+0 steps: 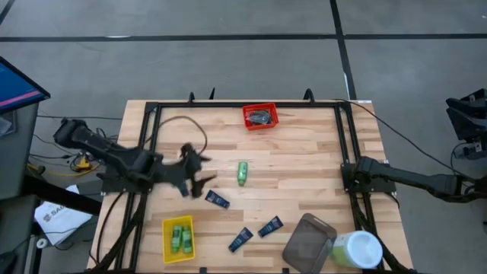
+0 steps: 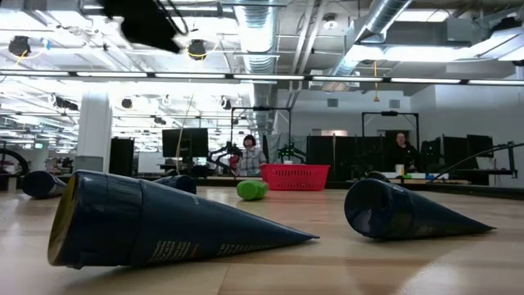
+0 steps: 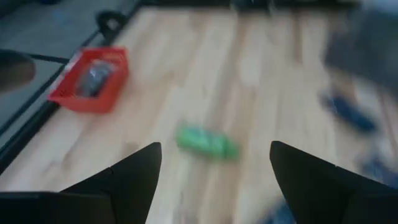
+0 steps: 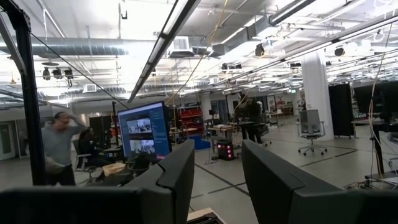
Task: Pick & Place Travel size toiletries
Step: Put the green shampoo into the yellow bin
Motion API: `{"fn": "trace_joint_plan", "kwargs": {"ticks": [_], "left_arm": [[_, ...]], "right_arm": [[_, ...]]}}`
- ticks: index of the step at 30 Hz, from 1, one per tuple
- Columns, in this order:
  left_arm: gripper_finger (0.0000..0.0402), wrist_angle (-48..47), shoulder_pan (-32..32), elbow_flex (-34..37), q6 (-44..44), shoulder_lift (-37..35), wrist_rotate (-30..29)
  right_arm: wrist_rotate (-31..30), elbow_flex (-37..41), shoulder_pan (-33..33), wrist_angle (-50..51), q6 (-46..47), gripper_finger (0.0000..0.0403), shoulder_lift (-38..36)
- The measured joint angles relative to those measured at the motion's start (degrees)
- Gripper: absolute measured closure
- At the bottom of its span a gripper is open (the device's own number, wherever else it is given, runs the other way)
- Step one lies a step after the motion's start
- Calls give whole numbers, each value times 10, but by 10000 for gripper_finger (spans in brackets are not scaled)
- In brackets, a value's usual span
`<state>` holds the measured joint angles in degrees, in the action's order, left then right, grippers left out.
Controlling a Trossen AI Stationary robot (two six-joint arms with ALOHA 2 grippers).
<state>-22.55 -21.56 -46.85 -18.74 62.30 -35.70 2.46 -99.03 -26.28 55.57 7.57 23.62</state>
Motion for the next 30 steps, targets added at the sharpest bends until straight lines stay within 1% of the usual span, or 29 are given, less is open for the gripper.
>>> {"fn": "trace_joint_plan", "kwargs": {"ticks": [2, 4, 7, 9, 12, 15, 20, 25, 27, 30], "left_arm": [[104, 67, 48, 0, -1, 19, 13], [104, 104, 84, -1, -17, 46, 17], [105, 107, 122, -23, -81, 103, 36], [105, 106, 134, -44, -103, 146, 44], [105, 106, 140, -84, -122, 216, 51], [105, 107, 143, -124, -165, 285, 51], [105, 95, 141, -171, -221, 376, 51], [105, 51, 141, -196, -283, 427, 44], [105, 45, 141, -198, -313, 438, 38], [105, 45, 142, -199, -328, 446, 33]], "right_arm": [[0, 0, 0, 0, 0, 276, 0], [0, 0, 0, 0, 0, 276, 0], [0, 0, 0, 0, 0, 276, 0], [0, 0, 0, 0, 0, 276, 0], [0, 0, 0, 0, 0, 276, 0], [0, 0, 0, 0, 0, 276, 0], [3, 0, 0, 0, 0, 276, 0], [5, 0, 0, 0, 0, 276, 0], [5, 0, 0, 0, 0, 276, 0], [5, 0, 0, 0, 0, 276, 0]]}}
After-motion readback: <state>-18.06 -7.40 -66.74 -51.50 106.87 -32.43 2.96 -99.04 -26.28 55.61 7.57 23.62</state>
